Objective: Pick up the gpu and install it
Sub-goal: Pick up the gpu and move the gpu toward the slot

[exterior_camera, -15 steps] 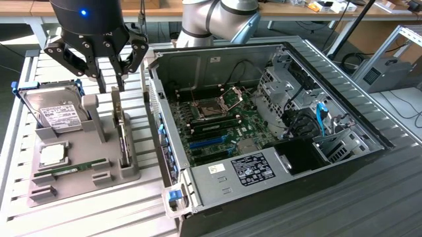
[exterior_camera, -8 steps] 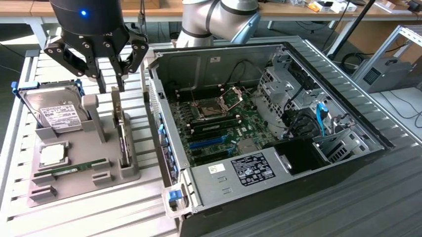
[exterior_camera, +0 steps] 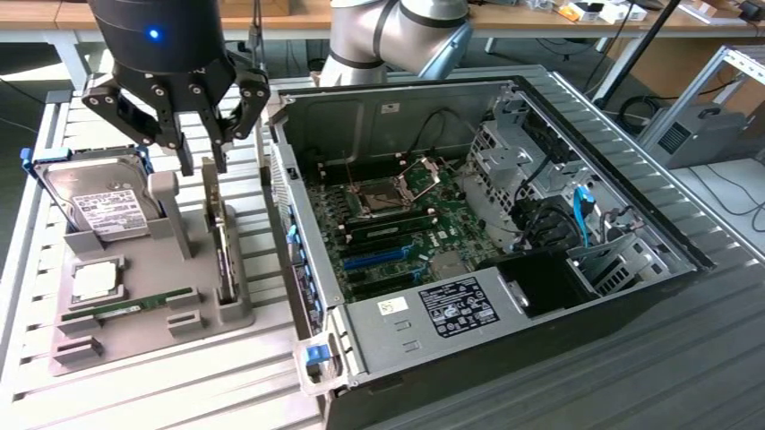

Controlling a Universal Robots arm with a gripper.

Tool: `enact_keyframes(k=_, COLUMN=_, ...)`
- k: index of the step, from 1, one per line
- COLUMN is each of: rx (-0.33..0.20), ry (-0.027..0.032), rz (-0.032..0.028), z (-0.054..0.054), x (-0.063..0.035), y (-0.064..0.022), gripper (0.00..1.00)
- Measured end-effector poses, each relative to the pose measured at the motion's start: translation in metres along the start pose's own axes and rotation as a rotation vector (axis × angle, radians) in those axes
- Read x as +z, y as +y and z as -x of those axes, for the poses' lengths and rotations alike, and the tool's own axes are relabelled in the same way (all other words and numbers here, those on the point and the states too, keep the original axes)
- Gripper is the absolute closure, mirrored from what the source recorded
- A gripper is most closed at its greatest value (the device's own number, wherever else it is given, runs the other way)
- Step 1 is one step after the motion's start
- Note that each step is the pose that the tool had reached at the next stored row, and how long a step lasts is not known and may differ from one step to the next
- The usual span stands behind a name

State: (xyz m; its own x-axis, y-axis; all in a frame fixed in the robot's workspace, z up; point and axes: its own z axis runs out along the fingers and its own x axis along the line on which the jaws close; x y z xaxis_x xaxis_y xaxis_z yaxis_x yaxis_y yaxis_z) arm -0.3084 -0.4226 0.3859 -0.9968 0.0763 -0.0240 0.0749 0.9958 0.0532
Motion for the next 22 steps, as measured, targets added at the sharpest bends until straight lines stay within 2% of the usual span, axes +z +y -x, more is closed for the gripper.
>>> enact_keyframes(k=10, rx=0.0, ry=0.0041, rz=-0.0034, z=-0.001, x=0.0177, y=-0.0009, gripper=0.64)
enact_keyframes(k=13, rx=0.0, ry=0.007, rz=-0.0044, z=-0.001, x=0.0277, y=-0.0015, gripper=0.64)
enact_keyframes(k=19, rx=-0.005, ry=0.0122, rz=-0.0104, z=-0.001, x=0.0332, y=-0.0018, gripper=0.64)
enact_keyframes(k=22, rx=-0.005, ry=0.0121, rz=-0.0105, z=-0.001, x=0.0333, y=-0.0018, gripper=0.64)
